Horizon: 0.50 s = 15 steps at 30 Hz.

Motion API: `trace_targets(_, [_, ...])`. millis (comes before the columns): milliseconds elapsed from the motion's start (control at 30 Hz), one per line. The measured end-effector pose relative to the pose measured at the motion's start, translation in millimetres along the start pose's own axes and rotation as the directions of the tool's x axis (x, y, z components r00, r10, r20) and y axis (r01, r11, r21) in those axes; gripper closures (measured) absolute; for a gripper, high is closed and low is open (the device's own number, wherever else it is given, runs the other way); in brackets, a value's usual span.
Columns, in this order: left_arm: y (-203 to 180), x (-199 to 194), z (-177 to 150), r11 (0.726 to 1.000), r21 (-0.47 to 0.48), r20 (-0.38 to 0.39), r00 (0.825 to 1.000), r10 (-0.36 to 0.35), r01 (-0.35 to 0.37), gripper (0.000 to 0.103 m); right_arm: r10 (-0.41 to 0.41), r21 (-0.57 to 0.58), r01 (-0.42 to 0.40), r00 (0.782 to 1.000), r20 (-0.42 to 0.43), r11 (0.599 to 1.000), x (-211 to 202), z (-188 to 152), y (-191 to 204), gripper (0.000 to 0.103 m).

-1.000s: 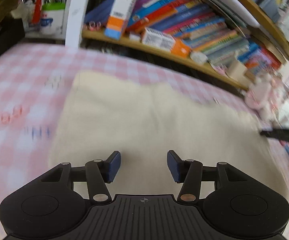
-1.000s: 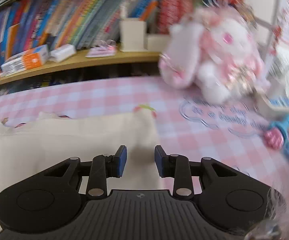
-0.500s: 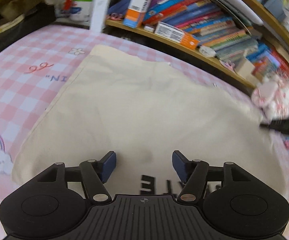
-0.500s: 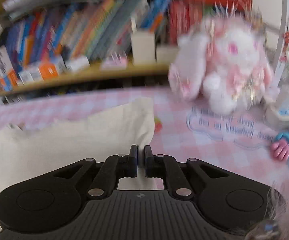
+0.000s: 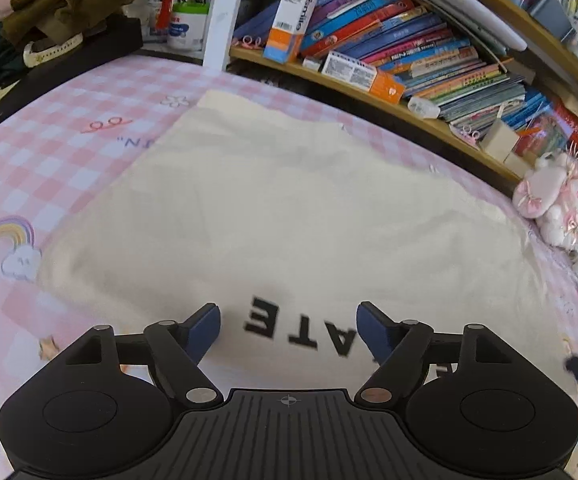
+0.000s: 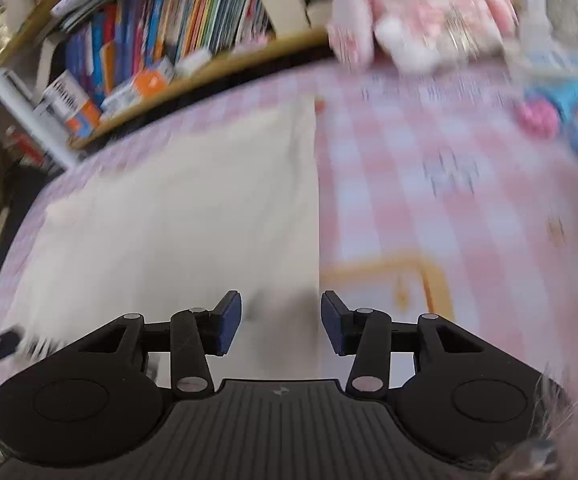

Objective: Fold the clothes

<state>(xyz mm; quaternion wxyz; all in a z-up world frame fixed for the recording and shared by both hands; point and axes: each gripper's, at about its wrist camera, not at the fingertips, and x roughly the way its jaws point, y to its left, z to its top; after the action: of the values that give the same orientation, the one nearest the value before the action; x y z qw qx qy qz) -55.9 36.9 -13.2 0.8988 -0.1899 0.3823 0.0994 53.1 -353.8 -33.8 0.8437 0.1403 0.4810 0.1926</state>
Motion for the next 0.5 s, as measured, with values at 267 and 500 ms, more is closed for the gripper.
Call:
trace_targets(267, [-14, 10, -11, 0.999, -0.005, -0.036, 0.998, 0.054, -0.054, 0.022, 0.079, 0.142, -0.071, 0.995, -0.058, 0.987, -9, -21, -10, 0.061])
trace_targets(500, [-24, 12, -13, 0.995, 0.033, -0.045, 0.994, 0.094, -0.093, 0.019, 0.087, 0.059, -0.084, 0.995, -0.052, 0.995, -13, -17, -1, 0.094])
